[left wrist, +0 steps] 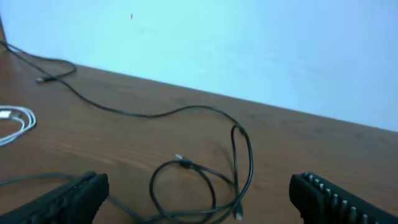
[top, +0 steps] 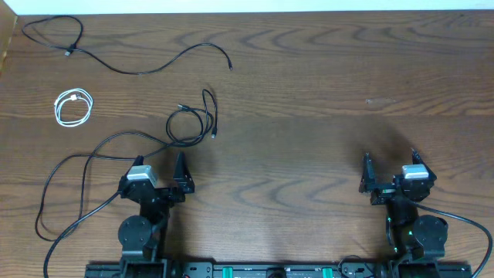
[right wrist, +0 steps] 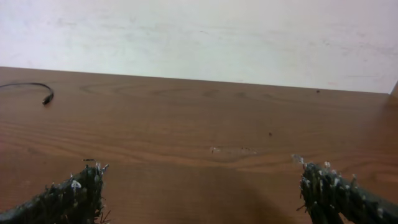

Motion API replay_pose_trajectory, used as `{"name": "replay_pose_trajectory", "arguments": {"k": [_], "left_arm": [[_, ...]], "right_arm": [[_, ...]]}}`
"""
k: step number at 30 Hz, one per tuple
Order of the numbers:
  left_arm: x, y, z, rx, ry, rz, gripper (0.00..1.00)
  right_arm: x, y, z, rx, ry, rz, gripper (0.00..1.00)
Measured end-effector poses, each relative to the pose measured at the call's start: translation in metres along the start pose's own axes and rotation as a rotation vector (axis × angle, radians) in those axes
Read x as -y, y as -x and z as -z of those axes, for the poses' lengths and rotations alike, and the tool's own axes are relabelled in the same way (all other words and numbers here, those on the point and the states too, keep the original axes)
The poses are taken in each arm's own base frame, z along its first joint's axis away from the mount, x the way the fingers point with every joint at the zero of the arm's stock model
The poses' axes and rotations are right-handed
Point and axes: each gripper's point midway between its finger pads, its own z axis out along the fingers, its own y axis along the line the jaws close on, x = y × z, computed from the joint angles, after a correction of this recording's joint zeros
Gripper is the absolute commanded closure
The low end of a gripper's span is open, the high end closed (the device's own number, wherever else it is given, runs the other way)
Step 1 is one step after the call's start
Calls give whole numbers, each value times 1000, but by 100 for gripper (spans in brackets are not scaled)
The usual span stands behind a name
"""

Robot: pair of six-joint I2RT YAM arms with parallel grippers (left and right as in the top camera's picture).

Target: Untangle cables

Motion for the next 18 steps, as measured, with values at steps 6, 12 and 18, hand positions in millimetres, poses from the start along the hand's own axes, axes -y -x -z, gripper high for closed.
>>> {"name": "replay_pose_trajectory", "arguments": {"k": [6, 12, 18], "left_arm": [[0, 5, 0, 25, 1, -14, 2], [-4, -6, 0, -19, 15, -62, 2], [-6, -12, 0, -51, 21, -110, 2]], "right_arm": [[0, 0, 0, 0, 1, 0, 1], [0, 0, 0, 0, 1, 0, 1], [0, 0, 0, 0, 1, 0, 1]]}}
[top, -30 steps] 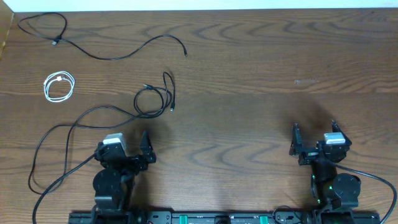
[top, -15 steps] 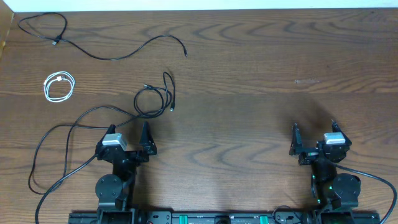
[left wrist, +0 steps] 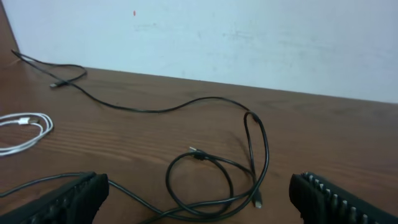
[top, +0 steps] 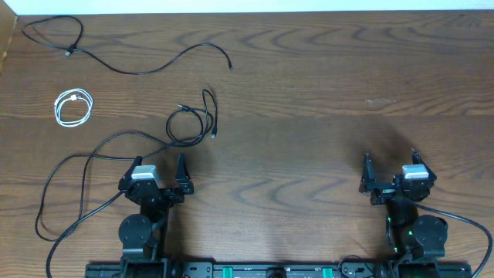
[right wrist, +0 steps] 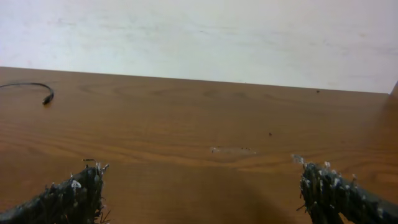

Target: Untangle cables

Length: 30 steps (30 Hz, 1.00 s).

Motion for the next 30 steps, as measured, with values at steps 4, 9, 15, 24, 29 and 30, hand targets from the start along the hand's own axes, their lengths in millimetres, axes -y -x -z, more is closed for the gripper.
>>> {"name": "replay_pose_trajectory", "arguments": {"k": [4, 9, 15, 24, 29, 30], "left_arm": [[0, 0, 0, -1, 1, -30, 2], [-2, 0, 0, -1, 10, -55, 2], [-4, 0, 0, -1, 21, -61, 2], [-5, 1, 0, 0, 28, -53, 2], [-5, 1, 0, 0, 29, -53, 2], [-5, 1, 0, 0, 29, -53, 2]], "right_arm": [[0, 0, 0, 0, 0, 0, 1], [0, 0, 0, 0, 0, 0, 1], [0, 0, 0, 0, 0, 0, 1], [0, 0, 0, 0, 0, 0, 1], [0, 0, 0, 0, -1, 0, 1], [0, 0, 0, 0, 0, 0, 1]]}}
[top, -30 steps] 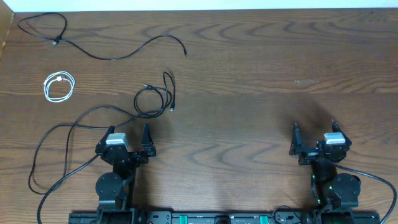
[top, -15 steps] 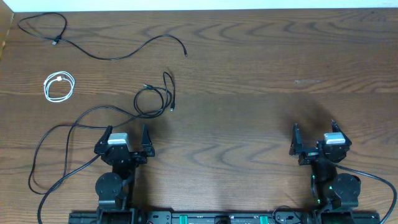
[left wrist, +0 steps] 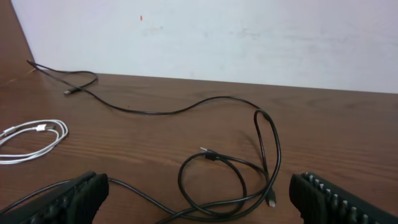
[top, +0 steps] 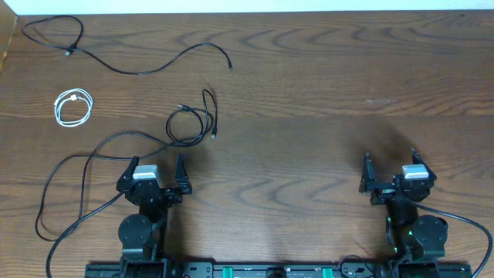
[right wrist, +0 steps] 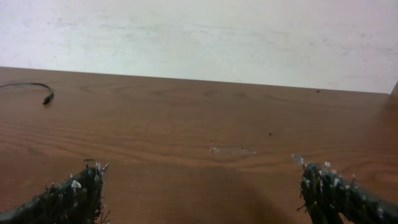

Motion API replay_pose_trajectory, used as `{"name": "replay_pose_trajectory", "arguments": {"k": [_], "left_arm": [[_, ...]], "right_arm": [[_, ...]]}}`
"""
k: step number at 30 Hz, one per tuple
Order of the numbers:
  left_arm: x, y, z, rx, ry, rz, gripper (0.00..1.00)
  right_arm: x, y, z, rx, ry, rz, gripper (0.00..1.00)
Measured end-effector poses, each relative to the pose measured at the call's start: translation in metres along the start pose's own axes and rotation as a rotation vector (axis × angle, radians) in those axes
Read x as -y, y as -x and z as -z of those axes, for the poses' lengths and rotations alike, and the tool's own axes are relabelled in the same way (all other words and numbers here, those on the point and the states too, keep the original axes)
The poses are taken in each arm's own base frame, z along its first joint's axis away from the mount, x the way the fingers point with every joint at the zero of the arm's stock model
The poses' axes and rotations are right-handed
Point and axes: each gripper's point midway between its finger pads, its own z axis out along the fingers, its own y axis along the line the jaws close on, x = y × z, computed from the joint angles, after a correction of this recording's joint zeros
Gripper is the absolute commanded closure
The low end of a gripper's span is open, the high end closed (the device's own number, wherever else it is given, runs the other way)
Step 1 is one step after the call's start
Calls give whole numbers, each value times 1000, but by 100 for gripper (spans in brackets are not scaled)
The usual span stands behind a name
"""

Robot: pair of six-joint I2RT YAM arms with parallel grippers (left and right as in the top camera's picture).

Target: Untangle cables

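Note:
A black cable loop [top: 193,120] lies left of centre, crossed by a long black cable [top: 69,177] that runs off to the near left. My left gripper [top: 157,171] stands open just short of that loop, nothing between its fingers. In the left wrist view the loop [left wrist: 230,180] lies ahead of the open left gripper [left wrist: 199,202]. My right gripper [top: 390,174] stands open at the near right, far from every cable; the right wrist view shows only bare wood between its fingers [right wrist: 74,196].
Another long black cable [top: 139,66] snakes across the far left, its plug end [right wrist: 46,98] showing in the right wrist view. A small white coiled cable [top: 73,106] lies at the left. The table's far edge meets a white wall [left wrist: 249,37].
The left gripper has turned slightly to the left, so the cables sit further right in its wrist view. No cable has moved. The right arm is unchanged.
The left gripper was open and tilted, facing the black loop. Then it stood nearly level, a little further left, and now it is level and turned a bit more left. Both grippers stayed open; the cables and right arm kept still.

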Motion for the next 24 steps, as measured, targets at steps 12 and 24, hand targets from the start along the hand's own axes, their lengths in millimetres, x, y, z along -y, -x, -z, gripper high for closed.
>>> {"name": "replay_pose_trajectory", "arguments": {"k": [12, 24], "left_arm": [[0, 0, 0, 0, 2, 0, 2], [0, 0, 0, 0, 2, -19, 2]], "right_arm": [[0, 0, 0, 0, 0, 0, 1], [0, 0, 0, 0, 0, 0, 1]]}}
